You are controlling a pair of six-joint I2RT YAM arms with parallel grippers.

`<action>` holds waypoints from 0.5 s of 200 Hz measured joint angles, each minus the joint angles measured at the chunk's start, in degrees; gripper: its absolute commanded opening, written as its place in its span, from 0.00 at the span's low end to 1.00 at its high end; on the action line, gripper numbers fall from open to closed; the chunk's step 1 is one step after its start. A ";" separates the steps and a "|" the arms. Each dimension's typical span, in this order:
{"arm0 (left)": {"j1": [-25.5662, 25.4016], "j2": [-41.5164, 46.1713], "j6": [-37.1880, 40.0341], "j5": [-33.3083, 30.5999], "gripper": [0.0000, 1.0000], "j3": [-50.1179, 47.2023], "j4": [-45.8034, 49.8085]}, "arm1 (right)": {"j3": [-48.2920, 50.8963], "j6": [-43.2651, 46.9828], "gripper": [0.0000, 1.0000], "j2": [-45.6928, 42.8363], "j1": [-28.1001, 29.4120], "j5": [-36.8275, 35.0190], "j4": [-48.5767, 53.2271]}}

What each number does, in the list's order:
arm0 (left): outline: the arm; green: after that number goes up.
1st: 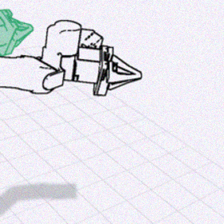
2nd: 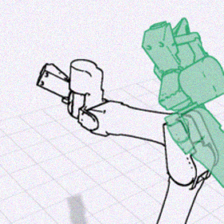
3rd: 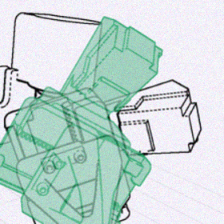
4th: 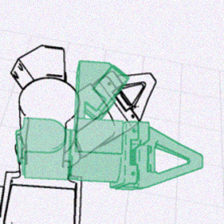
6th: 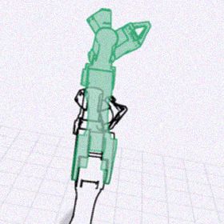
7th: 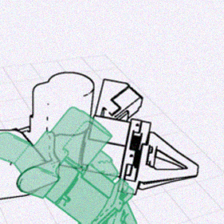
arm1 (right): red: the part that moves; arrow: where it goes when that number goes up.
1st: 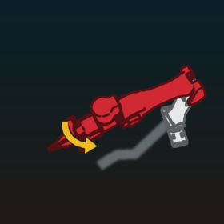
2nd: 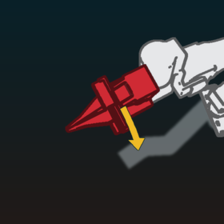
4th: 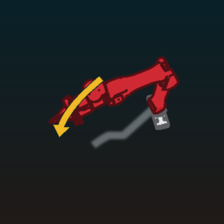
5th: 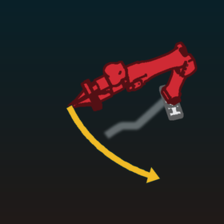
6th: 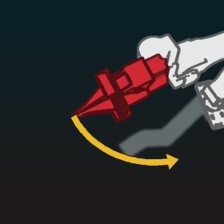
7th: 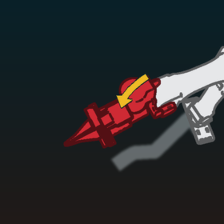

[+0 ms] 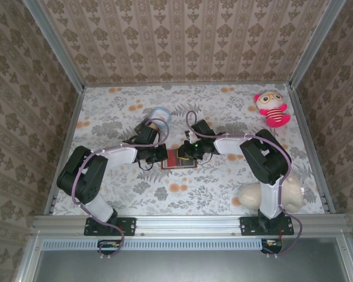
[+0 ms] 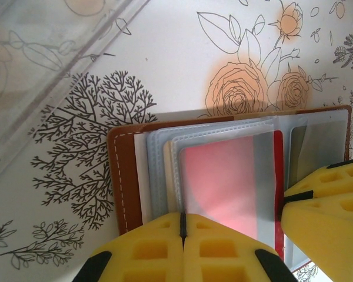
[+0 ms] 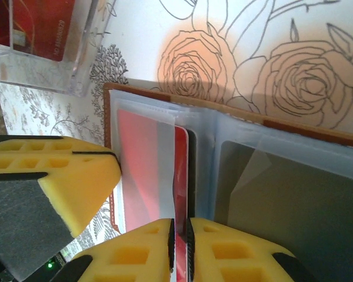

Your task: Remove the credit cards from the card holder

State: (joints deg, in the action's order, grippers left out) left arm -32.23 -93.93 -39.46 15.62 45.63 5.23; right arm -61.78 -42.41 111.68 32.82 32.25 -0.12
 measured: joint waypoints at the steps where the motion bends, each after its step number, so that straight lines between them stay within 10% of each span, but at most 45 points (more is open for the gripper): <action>1: 0.00 0.00 0.00 -0.02 0.01 0.00 0.00 | 0.02 0.00 0.17 0.00 0.00 0.00 -0.02; 100: 0.00 -0.11 0.00 0.00 0.01 0.00 -0.15 | 0.17 -0.28 0.12 0.48 -0.15 1.27 -1.07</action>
State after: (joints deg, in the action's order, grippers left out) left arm -32.23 -94.04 -39.46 15.62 45.63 5.08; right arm -61.60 -42.70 112.16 32.67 33.52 -1.19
